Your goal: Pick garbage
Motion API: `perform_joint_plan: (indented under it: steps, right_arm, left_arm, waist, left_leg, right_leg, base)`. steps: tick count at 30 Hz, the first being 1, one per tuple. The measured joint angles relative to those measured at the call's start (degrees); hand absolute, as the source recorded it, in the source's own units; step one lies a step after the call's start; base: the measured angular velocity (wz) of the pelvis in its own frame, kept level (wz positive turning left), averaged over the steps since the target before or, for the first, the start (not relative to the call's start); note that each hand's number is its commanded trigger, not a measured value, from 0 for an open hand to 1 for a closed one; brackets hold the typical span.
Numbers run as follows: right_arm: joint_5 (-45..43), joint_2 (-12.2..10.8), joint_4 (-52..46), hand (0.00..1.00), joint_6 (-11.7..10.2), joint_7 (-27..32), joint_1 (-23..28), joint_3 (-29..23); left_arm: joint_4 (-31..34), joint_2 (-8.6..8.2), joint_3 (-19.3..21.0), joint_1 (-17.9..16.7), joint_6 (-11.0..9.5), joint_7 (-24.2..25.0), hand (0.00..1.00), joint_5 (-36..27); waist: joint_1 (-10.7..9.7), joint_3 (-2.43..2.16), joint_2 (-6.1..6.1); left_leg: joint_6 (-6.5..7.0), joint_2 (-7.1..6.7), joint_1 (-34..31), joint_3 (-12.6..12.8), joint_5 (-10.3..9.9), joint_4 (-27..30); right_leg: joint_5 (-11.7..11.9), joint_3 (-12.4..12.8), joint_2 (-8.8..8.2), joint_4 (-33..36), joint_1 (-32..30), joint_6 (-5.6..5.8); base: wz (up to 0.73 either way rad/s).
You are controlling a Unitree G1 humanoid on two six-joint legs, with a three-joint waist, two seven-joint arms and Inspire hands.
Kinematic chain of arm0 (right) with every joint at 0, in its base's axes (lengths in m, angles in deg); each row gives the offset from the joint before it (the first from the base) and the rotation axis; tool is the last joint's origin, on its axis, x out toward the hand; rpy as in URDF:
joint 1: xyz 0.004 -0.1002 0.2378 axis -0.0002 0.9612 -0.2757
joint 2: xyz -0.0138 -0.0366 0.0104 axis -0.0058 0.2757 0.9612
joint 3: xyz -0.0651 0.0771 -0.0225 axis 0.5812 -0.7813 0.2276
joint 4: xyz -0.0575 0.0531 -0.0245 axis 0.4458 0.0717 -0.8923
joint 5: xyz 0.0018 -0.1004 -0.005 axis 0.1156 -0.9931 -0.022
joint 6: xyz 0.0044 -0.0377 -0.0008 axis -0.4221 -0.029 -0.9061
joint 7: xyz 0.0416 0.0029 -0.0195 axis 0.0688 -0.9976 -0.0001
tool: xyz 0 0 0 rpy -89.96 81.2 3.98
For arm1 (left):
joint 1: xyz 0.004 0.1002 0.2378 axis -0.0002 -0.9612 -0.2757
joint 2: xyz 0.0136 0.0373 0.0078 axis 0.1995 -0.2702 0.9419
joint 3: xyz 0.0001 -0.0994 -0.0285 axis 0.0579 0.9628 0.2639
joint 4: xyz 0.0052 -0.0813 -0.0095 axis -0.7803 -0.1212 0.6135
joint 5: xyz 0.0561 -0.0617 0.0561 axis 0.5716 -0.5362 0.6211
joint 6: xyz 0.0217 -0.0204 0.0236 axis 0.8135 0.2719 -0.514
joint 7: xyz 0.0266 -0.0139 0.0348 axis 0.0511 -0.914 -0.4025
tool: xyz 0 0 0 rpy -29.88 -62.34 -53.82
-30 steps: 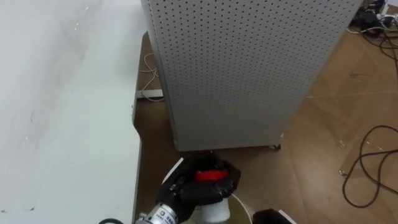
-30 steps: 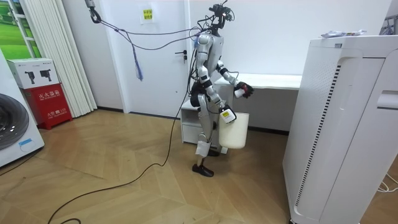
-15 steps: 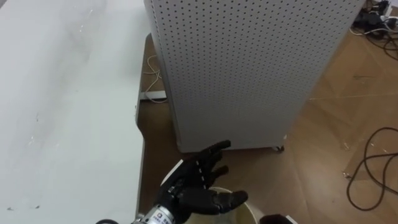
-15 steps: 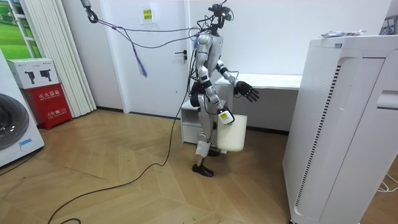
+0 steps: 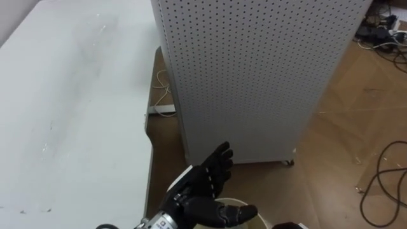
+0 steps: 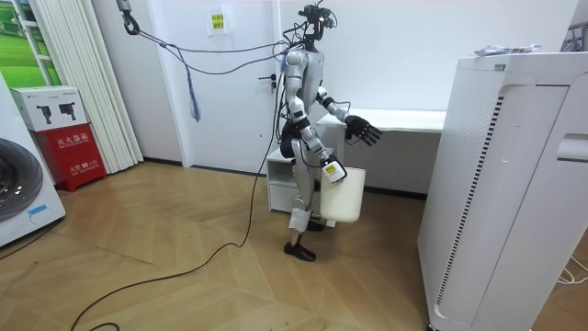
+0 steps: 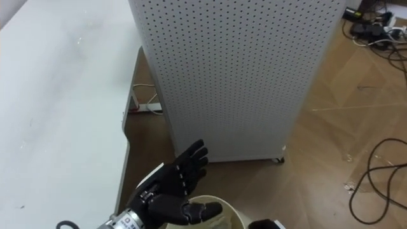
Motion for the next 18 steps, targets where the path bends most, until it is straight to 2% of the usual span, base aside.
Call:
perform_joint_plan:
  steps: [4,7,10,13,18]
  right_arm:
    - [-0.01,0.08,0.09,1.00,0.00,-0.48,0.33,-0.43]
    - [-0.05,0.21,-0.43,1.00,0.00,-0.61,0.37,-0.90]
    - [0.03,0.60,-2.71,1.00,-0.02,-0.01,1.45,-0.93]
    - [-0.04,1.28,-5.15,1.00,-0.19,0.05,2.98,-0.95]
    - [-0.05,1.33,-7.78,1.00,-0.07,0.39,5.10,-2.04]
  left_arm:
    - [1.35,0.14,0.15,-0.06,0.01,1.09,0.00,0.01]
    - [6.12,0.73,1.26,-0.26,0.00,1.17,0.00,0.03]
    - [9.68,1.10,1.43,-0.34,-0.21,1.02,0.00,0.00]
    - [13.58,1.17,1.43,-2.02,-0.22,0.61,0.00,0.83]
    - [16.07,1.48,4.27,-2.41,-0.18,-1.86,0.00,4.81]
  waist:
    - [-0.21,-0.03,0.06]
    - [-0.27,-0.10,0.07]
    - [-0.63,-0.12,0.06]
    - [-1.62,-0.22,0.00]
    - [-1.47,-0.38,-0.51]
  left_leg:
    - [-0.08,-0.04,2.61,-0.01,0.06,-1.43]
    - [-0.19,-0.13,3.65,-0.02,0.12,-2.50]
    - [-0.27,-0.85,5.23,-0.09,0.21,-3.38]
    - [-0.18,-1.03,6.51,-0.06,0.12,-3.67]
    - [-0.11,-0.94,10.02,3.25,-0.98,-3.72]
  right_leg:
    - [0.00,0.02,0.11,-1.18,2.67,0.00]
    - [-0.01,-0.02,0.08,-2.03,3.54,0.05]
    - [-0.18,-0.11,-0.27,-2.03,4.57,0.18]
    - [-0.45,-0.13,-0.46,-1.90,5.57,0.38]
    - [-0.44,0.13,-0.55,0.51,5.60,0.37]
  base:
    - [0.00]
    - [0.00]
    - [0.00]
    - [-0.03]
    - [-0.41]
